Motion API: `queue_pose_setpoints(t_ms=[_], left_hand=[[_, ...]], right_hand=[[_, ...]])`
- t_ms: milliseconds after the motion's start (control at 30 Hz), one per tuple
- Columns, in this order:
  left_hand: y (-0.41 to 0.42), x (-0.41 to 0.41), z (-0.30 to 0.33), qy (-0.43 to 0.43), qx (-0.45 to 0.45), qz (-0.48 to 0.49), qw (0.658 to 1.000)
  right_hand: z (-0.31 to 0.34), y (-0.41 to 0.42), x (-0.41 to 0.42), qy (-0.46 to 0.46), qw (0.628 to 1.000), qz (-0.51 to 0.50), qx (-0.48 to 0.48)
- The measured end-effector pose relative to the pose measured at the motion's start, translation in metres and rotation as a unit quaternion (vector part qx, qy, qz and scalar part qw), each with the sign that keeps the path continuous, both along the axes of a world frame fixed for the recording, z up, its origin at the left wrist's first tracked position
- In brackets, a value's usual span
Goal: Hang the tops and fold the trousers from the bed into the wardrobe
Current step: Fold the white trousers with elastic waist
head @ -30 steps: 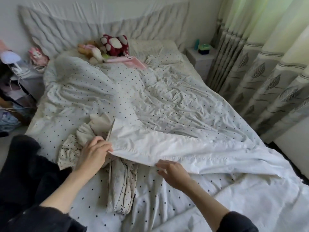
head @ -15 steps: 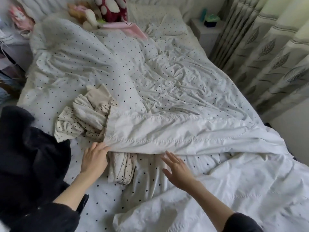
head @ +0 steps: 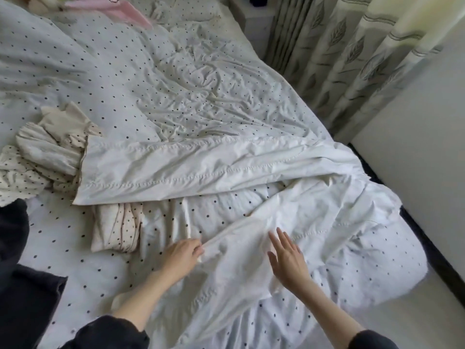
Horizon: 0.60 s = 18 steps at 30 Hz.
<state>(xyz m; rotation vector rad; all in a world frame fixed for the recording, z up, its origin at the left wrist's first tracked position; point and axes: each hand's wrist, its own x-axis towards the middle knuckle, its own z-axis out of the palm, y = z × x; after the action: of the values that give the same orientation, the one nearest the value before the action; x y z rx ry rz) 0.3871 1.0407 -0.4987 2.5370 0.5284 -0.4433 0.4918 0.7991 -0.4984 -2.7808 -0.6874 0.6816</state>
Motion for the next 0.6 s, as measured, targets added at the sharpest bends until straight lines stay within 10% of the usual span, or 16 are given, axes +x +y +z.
queue_pose_setpoints(t_ms=[333, 500, 600], left_hand=[[-0.007, 0.022, -0.002, -0.024, 0.185, 0.213, 0.959], [-0.096, 0.04, -0.009, -0.194, 0.207, 0.065, 0.957], [-0.132, 0.042, -0.034, -0.137, 0.185, -0.026, 0.973]], right_hand=[[-0.018, -0.115, 0.048, 0.009, 0.989, 0.08, -0.127], [-0.043, -0.14, 0.068, -0.074, 0.98, 0.089, -0.161], [-0.038, -0.147, 0.088, -0.103, 0.982, 0.057, -0.149]])
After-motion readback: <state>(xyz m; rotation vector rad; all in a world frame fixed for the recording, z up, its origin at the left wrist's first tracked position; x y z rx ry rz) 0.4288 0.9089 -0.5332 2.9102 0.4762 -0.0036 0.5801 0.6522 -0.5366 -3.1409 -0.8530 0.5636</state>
